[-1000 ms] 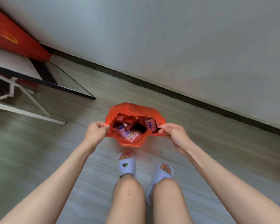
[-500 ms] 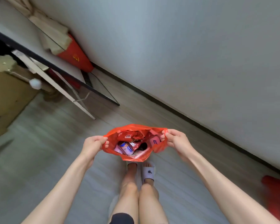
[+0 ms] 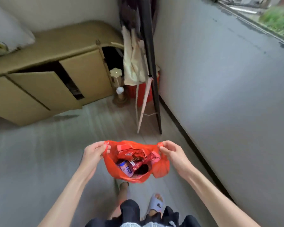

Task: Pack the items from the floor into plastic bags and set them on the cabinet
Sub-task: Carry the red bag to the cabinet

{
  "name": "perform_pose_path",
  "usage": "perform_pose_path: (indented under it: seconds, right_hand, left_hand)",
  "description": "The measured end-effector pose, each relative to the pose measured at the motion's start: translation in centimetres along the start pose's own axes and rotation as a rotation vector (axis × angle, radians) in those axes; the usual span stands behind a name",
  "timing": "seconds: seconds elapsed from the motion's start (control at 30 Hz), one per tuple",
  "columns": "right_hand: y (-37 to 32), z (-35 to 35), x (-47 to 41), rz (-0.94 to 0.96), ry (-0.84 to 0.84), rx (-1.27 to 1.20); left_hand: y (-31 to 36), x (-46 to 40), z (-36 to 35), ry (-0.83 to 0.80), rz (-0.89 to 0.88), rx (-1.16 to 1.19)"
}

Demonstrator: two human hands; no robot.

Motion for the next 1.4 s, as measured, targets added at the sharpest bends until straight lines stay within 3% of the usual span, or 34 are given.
perform_pose_path:
  seconds: [0.3, 0.73, 1.1, 1.4]
  right_hand:
    - [-10.7, -17.2, -5.1, 0.13, -0.2, 0.062]
    - [-21.2, -40.9, -14.0, 0.199, -0.189, 0.054]
    - [-39.3, -53.9, -24.2, 0.431, -0.308, 0.047]
    - [-53.7, -57.3, -36.3, 0.566, -0.258, 0.042]
  left_hand:
    - [4.1, -1.7, 16.8, 0.073, -0.14, 0.269]
    - [13.5, -11.3, 39.6, 0.129, -0.281, 0.199]
    - [30.4, -23.5, 49.3, 0.253, -0.506, 0.263]
    - [44.2, -35.8, 51.7, 0.29, -0.665, 0.197]
Point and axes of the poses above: each hand's wrist, its own x-axis away from the middle knuckle, its own z-axis out of the back of the hand, y = z × x, the point moved 3 cm from there along -x, towards the middle knuckle, and after that the axes turned 1 degree about z, right-handed, at the moved point
